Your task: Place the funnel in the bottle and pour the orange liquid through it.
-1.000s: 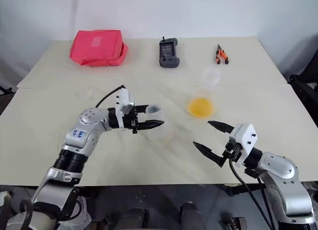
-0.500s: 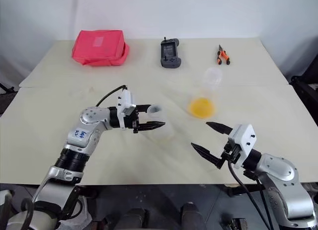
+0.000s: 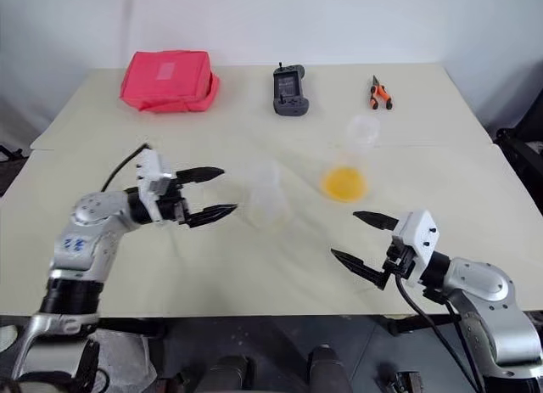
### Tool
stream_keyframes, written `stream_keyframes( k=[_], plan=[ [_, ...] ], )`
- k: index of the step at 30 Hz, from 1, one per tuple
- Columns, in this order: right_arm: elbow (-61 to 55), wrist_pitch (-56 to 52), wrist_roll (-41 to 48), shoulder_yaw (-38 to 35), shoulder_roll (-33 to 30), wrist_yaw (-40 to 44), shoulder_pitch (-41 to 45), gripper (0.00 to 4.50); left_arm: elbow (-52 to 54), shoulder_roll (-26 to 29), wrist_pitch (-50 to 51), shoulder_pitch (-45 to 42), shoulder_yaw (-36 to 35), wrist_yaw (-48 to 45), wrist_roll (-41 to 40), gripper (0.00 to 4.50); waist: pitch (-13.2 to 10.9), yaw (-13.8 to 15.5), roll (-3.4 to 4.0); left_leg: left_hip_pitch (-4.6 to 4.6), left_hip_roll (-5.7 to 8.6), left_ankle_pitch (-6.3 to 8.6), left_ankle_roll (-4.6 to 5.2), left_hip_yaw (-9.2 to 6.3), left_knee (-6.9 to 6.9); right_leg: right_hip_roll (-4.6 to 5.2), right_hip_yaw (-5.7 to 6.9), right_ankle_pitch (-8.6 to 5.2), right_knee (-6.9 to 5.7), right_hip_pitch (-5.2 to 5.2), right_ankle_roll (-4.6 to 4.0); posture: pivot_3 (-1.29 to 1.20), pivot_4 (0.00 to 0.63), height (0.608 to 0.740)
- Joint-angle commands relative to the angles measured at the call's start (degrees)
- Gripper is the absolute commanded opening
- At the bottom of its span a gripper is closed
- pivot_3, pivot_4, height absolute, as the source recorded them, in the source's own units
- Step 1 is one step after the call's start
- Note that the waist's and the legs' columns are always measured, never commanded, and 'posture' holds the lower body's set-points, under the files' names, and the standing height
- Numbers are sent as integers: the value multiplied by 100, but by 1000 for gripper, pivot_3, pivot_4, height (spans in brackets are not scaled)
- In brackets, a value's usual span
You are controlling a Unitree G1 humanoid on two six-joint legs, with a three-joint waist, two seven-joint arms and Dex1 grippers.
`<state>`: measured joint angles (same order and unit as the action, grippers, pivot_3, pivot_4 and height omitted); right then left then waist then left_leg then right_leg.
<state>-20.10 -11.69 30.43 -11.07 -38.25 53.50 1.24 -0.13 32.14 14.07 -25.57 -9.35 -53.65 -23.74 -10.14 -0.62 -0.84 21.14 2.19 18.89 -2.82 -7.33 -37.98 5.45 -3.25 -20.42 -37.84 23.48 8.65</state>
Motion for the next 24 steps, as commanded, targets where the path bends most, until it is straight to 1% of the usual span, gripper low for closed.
stream_keyframes(
  k=[1, 3, 6, 8, 10, 12, 15, 18, 21, 24],
  plan=[
    [148, 195, 116, 45, 87, 187, 286, 4500, 485, -89, 45, 441, -1245, 1050, -402, 4475, 0, 16, 0, 0, 0, 1, 2, 2, -1, 2, -3, 0, 0, 0, 0, 0, 150, 740],
    [246, 165, 148, 80, 136, 211, 448, 4500, 665, -118, 75, 864, -1617, 1382, -429, 4475, 0, 31, 0, -1, -2, 1, 2, 0, -1, 1, -1, 1, 1, 0, 1, 0, 150, 740],
    [374, 169, 136, 243, 225, 284, 771, 4500, 1048, -406, -76, 2236, -2518, 2059, -225, 4475, 2, 8, 4, -3, -1, 5, 8, 6, 4, 6, -3, 3, 5, 1, 4, 0, 150, 740],
    [387, 135, 146, 287, 272, 288, 914, 4500, 1275, -688, -46, 3071, -3222, 2548, -275, 4475, 1, -36, 2, -7, -3, 16, 14, 17, 7, 11, -2, 4, 9, 2, 8, 0, 150, 740],
    [411, 89, 177, 275, 290, 276, 995, 4500, 1511, -833, 160, 3491, -3510, 2814, -554, 4475, -2, -10, -10, -2, -8, 23, 15, 13, 5, 10, 5, 4, 12, 5, 8, 0, 150, 740],
    [445, 84, 167, 281, 284, 292, 1021, 4500, 1679, -867, 339, 3603, -3481, 2938, -719, 4475, -5, 138, -17, 4, -10, 23, 14, 6, 0, 10, 15, 4, 18, 1, 8, 0, 150, 740],
    [505, 100, 112, 347, 279, 348, 1057, 4500, 1708, -838, 528, 3330, -3056, 3124, -628, 4475, -5, 297, -11, 0, 9, 14, 24, 5, -10, 22, 34, 7, 49, -44, 4, 0, 150, 740],
    [506, 81, 108, 390, 283, 358, 1110, 4500, 1550, -769, 749, 2860, -2655, 3242, -573, 4475, -3, 338, -6, -10, 9, 7, 31, 6, -8, 18, 54, 41, 99, -84, -2, 0, 150, 740],
    [438, 25, 136, 398, 274, 334, 1139, 4500, 1051, -577, 1098, 2039, -2015, 3324, -348, 4475, -3, 315, -6, -11, 15, 6, 28, 5, -8, 8, 54, 52, 105, -80, -2, 0, 150, 740],
    [384, -21, 158, 363, 268, 276, 1160, 4500, 82, -418, 1233, 930, -1476, 3511, 31, 4475, -3, 276, -6, -10, 15, 2, 22, 6, -6, 1, 58, 56, 93, -69, -1, 0, 150, 740]
  ],
)
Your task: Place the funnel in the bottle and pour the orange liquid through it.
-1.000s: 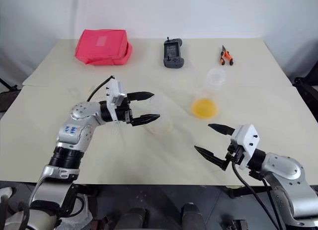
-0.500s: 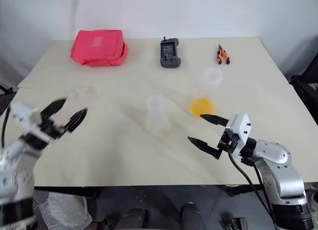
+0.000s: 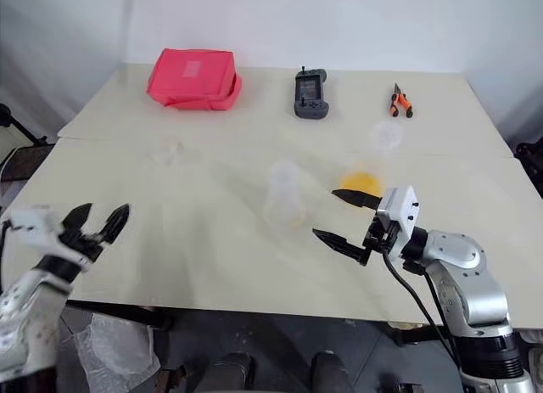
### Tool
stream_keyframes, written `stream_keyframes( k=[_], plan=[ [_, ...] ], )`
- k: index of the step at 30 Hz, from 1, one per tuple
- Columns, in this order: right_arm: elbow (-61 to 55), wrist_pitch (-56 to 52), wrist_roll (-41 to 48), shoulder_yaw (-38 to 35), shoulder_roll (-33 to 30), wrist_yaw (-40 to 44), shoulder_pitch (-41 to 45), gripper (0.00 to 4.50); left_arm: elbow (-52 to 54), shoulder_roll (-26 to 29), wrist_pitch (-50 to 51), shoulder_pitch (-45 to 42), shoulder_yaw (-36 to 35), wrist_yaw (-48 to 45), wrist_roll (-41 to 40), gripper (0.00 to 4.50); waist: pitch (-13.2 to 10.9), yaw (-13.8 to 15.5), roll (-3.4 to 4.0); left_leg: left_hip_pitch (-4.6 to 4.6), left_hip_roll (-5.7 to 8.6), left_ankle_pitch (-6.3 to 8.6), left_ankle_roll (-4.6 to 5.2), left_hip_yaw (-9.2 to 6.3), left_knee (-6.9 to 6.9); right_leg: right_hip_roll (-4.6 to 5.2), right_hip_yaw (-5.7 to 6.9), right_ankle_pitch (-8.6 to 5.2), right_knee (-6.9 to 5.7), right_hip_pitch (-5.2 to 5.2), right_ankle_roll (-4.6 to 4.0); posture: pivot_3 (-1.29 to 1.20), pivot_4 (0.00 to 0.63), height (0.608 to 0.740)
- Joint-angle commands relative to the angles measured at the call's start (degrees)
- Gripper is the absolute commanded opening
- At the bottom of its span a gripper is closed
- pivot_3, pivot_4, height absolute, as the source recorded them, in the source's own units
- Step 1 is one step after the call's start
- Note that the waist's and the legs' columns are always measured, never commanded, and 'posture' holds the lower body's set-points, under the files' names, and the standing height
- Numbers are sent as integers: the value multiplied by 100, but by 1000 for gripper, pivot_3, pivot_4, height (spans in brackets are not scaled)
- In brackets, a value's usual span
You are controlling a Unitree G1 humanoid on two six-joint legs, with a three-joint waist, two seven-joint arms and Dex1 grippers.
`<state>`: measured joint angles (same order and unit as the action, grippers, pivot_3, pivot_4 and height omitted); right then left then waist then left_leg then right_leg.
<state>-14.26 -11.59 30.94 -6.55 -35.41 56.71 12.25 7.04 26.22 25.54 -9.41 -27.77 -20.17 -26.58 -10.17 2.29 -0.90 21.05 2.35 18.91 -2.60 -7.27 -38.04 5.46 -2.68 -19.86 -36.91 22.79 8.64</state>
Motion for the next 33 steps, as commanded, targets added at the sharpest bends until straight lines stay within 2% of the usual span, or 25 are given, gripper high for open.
stream_keyframes(
  k=[1, 8, 16, 24, 33],
  plan=[
    [-204, -42, 100, -94, -12, -67, 74, 4500, -989, 204, -9, -1017, 486, 148, 412, 4475, 0, -46, 0, 2, 1, -1, -2, 0, 2, -2, 3, 1, -5, 3, 2, 0, 150, 740],
    [-403, -184, 116, -96, 71, -314, 122, 4500, -3699, 65, -660, -3205, 1295, -135, 999, 4475, 0, -194, -2, 21, 2, 1, -2, 9, 10, 20, 21, 10, -32, 64, 17, 0, 150, 740],
    [-668, -309, 128, -120, 141, -583, -36, 4500, -6428, 124, -1929, -4595, 1410, 289, 1569, 4475, -1, -292, -2, 25, 3, 2, -4, 21, 14, 27, 37, 10, -52, 90, 18, 0, 150, 740],
    [-791, -337, 154, -259, 115, -696, -194, 4500, -7506, 188, -2369, -5217, 1195, 921, 1607, 4475, -2, -237, -5, 27, 8, 2, -4, 19, 6, 34, 39, 11, -57, 89, 18, 0, 150, 740],
    [-827, -287, 123, -218, 167, -848, -226, 4500, -8064, 347, -2520, -5409, 1117, 988, 1682, 4475, -2, -243, -5, 27, 9, 2, -4, 20, 5, 34, 40, 11, -72, 91, 18, 0, 150, 740]
  ],
)
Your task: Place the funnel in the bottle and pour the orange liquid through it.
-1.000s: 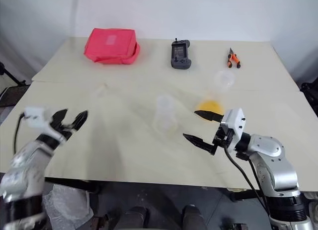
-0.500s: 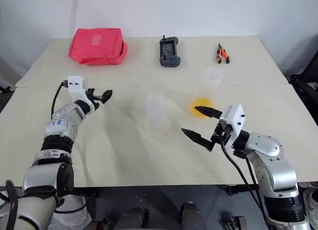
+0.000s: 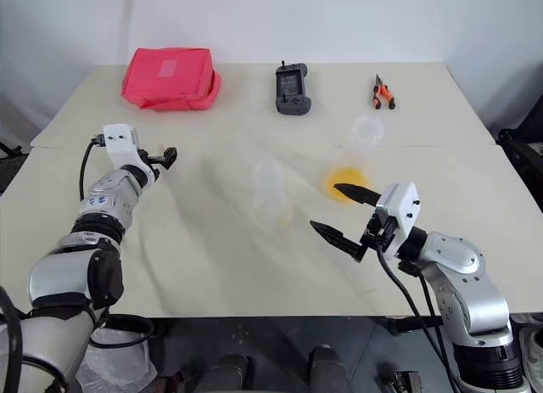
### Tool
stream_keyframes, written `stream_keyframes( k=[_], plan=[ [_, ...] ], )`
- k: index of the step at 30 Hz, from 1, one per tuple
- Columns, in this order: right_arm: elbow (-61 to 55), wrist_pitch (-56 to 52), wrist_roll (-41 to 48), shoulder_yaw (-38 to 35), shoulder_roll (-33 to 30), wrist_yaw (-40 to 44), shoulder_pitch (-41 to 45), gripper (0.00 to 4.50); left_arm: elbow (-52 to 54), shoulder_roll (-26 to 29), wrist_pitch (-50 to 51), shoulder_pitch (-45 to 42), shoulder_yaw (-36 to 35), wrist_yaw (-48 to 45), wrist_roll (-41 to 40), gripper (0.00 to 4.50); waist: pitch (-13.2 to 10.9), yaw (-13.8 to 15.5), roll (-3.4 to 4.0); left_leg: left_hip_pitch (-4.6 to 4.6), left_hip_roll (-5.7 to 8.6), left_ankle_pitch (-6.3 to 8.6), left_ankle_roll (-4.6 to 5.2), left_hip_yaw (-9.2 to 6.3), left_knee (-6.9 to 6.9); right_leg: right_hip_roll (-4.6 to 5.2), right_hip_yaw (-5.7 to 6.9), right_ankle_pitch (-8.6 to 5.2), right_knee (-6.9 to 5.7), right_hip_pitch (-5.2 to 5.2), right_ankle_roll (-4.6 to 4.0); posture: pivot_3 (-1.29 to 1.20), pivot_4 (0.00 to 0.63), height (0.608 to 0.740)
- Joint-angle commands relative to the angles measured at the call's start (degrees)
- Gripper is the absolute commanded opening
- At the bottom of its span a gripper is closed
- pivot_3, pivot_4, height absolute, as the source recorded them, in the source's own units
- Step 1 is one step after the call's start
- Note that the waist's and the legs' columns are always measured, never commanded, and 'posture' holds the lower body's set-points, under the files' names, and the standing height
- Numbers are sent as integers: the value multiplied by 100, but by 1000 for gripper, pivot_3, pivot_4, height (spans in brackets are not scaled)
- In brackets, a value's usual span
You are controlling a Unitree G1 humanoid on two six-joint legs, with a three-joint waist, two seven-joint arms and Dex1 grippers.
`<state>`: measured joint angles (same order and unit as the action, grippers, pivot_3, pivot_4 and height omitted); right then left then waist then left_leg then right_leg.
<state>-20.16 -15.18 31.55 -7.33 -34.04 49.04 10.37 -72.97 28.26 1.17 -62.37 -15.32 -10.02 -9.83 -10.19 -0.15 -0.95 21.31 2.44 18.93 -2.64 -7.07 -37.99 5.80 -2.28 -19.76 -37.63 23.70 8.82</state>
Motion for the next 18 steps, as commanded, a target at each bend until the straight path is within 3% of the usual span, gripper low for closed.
stream_keyframes(
  k=[1, 3, 7, 18],
  plan=[
    [-248, 81, 50, -125, 39, -96, -55, 4500, -100, 144, -49, -117, -160, -30, -12, 4475, 0, 1, 0, 0, 0, 0, 0, 0, 0, 0, 1, 0, -2, 0, 0, 0, 150, 740],
    [-271, 81, 50, -115, 45, -122, -74, 4500, -143, 143, -73, -127, -182, 26, 11, 4475, 0, 0, 0, 0, 0, 0, 0, 0, 0, 0, 1, 0, -1, 0, 0, 0, 150, 740],
    [-305, 95, 34, -192, 32, -230, -128, 4500, -206, 120, -88, -183, -165, 29, 109, 3589, 0, 1, 0, 0, 0, 0, 0, 0, -1, 0, 1, 0, -5, 0, 0, 0, 150, 740],
    [-433, 199, -9, -302, 24, -395, -516, 4500, -215, 215, -144, -160, -356, 1, 100, 14, 0, 1, 0, 0, 0, 0, 0, 0, -1, 0, 2, 0, -13, 0, 0, 0, 150, 740]
  ],
)
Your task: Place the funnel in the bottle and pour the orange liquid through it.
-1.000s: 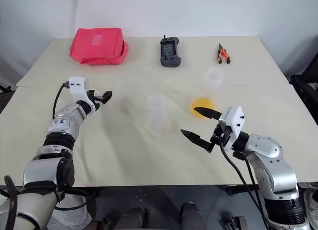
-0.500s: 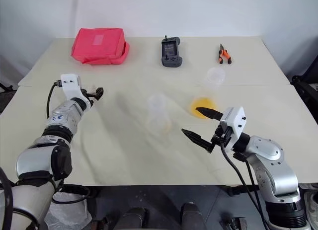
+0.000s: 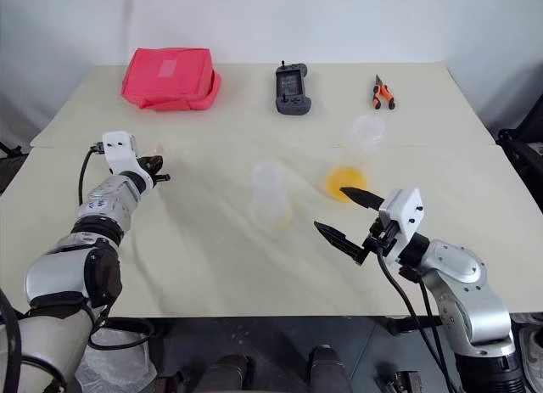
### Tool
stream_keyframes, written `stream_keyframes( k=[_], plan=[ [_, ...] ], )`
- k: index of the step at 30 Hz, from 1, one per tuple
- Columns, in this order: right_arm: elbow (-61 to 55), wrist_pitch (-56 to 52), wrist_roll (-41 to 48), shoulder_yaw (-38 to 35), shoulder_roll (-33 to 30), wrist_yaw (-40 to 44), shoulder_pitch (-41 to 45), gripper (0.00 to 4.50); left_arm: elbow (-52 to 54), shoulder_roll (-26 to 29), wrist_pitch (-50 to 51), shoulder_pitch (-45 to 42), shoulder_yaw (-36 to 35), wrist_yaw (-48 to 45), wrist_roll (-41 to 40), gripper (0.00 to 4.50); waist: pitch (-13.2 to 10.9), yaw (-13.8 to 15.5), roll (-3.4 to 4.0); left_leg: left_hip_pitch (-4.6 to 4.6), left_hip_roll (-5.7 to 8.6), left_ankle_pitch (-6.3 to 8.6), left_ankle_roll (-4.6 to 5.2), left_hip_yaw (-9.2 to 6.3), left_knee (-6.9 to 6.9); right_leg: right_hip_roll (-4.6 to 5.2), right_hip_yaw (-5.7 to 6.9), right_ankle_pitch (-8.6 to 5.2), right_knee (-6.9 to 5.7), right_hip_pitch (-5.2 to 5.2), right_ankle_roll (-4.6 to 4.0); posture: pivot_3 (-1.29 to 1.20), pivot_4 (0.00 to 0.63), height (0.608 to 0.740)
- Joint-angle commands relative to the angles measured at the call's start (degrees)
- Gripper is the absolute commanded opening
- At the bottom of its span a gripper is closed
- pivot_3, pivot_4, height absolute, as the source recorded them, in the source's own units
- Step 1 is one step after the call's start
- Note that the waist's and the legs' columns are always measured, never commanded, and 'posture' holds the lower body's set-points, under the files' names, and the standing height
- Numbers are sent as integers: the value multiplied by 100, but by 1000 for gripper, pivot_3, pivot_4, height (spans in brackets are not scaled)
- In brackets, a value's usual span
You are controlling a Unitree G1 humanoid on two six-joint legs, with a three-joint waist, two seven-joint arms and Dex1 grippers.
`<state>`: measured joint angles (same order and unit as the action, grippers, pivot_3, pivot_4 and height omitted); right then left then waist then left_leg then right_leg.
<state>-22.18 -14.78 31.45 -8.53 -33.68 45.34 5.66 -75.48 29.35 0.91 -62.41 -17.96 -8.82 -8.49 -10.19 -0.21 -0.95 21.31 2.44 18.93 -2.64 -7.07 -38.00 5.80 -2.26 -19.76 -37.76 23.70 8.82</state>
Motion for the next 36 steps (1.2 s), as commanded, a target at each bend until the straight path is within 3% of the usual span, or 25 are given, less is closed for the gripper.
stream_keyframes(
  k=[1, 9, 16, 23, 28, 36],
  plan=[
    [-231, 166, -3, -180, -11, -26, -53, 4500, 60, 105, -174, -149, -93, -217, -31, 14, 0, 8, 0, -2, 1, 0, 0, 1, -3, 1, 0, 0, 3, 0, 0, 0, 150, 740],
    [-260, 206, 28, -233, -11, -31, -182, 4500, 724, 329, -848, 226, -19, -1960, -122, 14, 0, 7, 0, -1, 3, 0, 0, 5, -5, 1, 3, 0, 1, -2, 0, 0, 150, 740],
    [-346, 193, 33, -351, -30, -124, -400, 4500, 3674, 1021, -616, 1303, 500, -4562, -529, 14, 0, -124, 0, -1, -9, 0, 0, -6, 3, 0, 5, 1, -1, -2, -3, 0, 150, 740],
    [-545, 190, 190, -832, 111, -485, -822, 4500, 5105, 1956, 344, 593, 1280, -6700, -843, 14, 0, -89, 0, -2, -6, 0, 0, -11, -4, 0, 8, 2, 3, -12, -3, 0, 150, 740],
    [-693, 203, 273, -948, 268, -641, -1000, 4500, 5146, 1831, 357, 14, 1886, -7247, -587, 14, 4, -41, 9, -11, -2, 2, 4, -4, -6, -1, 7, 2, 4, -23, -3, 0, 150, 740],
    [-1173, 242, 310, -677, 583, -784, -1306, 4500, 4878, 1091, -63, -611, 2643, -7154, 34, 14, 4, -61, 8, -7, -8, 1, 4, 1, -8, -15, 5, 2, 3, -20, -3, 0, 150, 740]
  ],
)
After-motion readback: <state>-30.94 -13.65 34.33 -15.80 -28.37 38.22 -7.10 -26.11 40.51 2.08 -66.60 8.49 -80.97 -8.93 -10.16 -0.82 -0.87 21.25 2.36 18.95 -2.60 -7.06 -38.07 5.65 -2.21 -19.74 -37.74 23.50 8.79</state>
